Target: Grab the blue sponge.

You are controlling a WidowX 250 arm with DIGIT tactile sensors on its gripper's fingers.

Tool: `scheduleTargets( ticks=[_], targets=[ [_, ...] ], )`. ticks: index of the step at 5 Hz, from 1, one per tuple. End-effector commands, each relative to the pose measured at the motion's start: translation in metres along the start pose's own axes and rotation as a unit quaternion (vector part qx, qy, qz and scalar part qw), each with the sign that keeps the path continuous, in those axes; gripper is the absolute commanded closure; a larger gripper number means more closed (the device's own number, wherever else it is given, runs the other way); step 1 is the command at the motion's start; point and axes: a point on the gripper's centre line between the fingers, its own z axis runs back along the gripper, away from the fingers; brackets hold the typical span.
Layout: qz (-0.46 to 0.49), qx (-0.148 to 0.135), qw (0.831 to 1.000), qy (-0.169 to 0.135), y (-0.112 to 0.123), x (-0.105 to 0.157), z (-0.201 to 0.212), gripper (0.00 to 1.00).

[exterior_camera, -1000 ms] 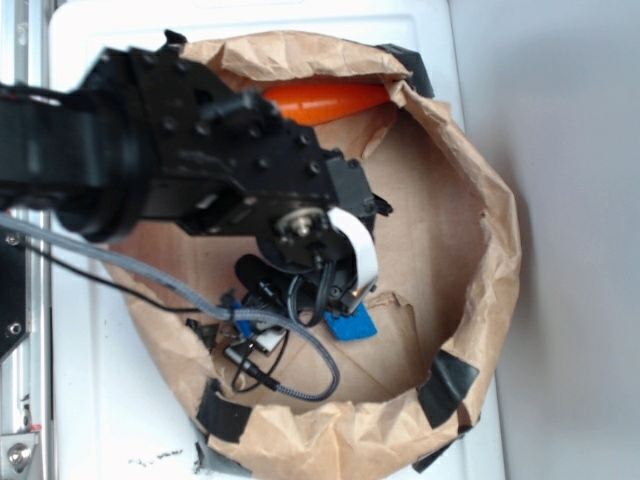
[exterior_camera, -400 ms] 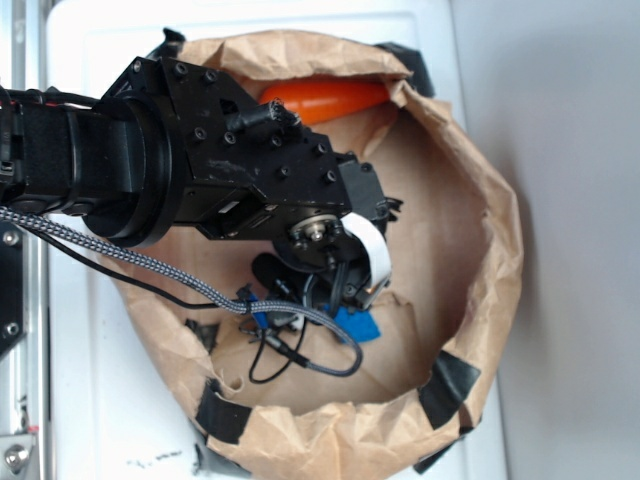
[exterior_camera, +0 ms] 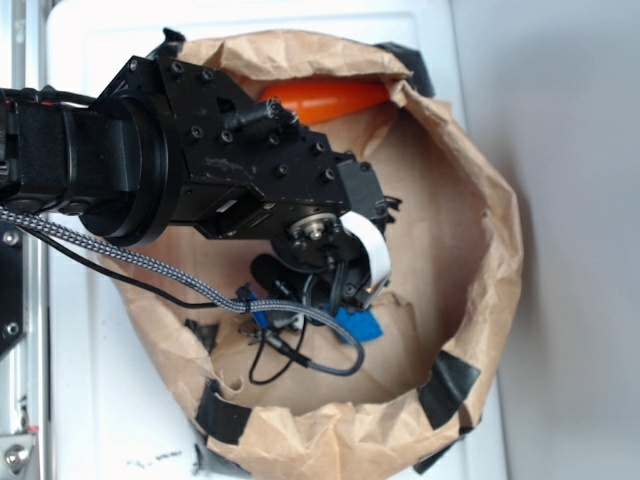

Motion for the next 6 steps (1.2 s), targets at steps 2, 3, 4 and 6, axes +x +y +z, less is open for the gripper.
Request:
scheduleTargets(
  ticks=[2,3,4,6],
  targets=[
    [-0.025,-0.026,0.999,0.004,-0.003,0.004,0.016,0.0],
    [-0.019,-0.041,0.999,0.024,0.002,0.015,0.028,0.0],
    [-0.025,-0.079,0.994,0.065,0.006,0.029,0.043,0.0],
    [-0.036,-0.055,0.997,0.049,-0.001,0.016,0.029,0.0]
  ],
)
